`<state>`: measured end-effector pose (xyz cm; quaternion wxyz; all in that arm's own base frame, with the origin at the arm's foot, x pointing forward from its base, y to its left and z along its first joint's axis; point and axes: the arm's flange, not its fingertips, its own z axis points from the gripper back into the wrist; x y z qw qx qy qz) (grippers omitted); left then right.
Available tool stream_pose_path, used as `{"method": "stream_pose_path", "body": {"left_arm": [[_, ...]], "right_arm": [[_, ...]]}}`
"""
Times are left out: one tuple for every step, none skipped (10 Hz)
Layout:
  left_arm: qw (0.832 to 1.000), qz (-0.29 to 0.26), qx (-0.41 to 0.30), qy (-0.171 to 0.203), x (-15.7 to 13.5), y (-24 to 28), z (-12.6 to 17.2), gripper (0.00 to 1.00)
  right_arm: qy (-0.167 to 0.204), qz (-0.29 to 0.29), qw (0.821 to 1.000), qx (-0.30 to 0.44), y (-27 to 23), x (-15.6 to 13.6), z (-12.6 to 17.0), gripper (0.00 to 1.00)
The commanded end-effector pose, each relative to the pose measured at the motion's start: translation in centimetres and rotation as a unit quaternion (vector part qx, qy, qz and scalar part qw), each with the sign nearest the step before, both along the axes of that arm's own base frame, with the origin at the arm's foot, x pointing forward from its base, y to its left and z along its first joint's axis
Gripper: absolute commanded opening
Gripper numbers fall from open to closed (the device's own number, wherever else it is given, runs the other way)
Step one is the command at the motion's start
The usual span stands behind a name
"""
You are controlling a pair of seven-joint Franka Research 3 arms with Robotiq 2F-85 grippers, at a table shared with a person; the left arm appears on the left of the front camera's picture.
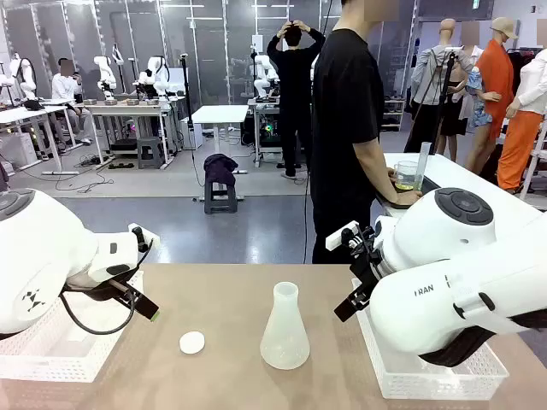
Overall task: Prepare the solutions needed for the experiment.
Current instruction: Pick up the Plastic Funnel and insert it into the Big flask.
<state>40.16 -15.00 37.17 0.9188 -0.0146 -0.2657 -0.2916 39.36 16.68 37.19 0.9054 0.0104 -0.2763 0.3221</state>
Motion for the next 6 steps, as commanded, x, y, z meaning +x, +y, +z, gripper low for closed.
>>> {"method": "stream_pose_path", "body": {"left_arm": [[1.0, 0.0, 0.0, 0.0, -0.01, -0.02, 0.0, 1.0], [1.0, 0.0, 0.0, 0.0, -0.01, -0.02, 0.0, 1.0], [1.0, 0.0, 0.0, 0.0, -0.01, -0.02, 0.0, 1.0], [1.0, 0.0, 0.0, 0.0, -0.01, -0.02, 0.0, 1.0], [1.0, 0.0, 0.0, 0.0, -0.01, -0.02, 0.0, 1.0], [1.0, 0.0, 0.0, 0.0, -0.01, -0.02, 0.0, 1.0]], "right_arm": [[0.0, 0.0, 1.0, 0.0, 0.0, 0.0, 0.0, 1.0], [0.0, 0.0, 1.0, 0.0, 0.0, 0.0, 0.0, 1.0], [0.0, 0.0, 1.0, 0.0, 0.0, 0.0, 0.0, 1.0], [0.0, 0.0, 1.0, 0.0, 0.0, 0.0, 0.0, 1.0], [0.0, 0.0, 1.0, 0.0, 0.0, 0.0, 0.0, 1.0], [0.0, 0.0, 1.0, 0.0, 0.0, 0.0, 0.0, 1.0]]}}
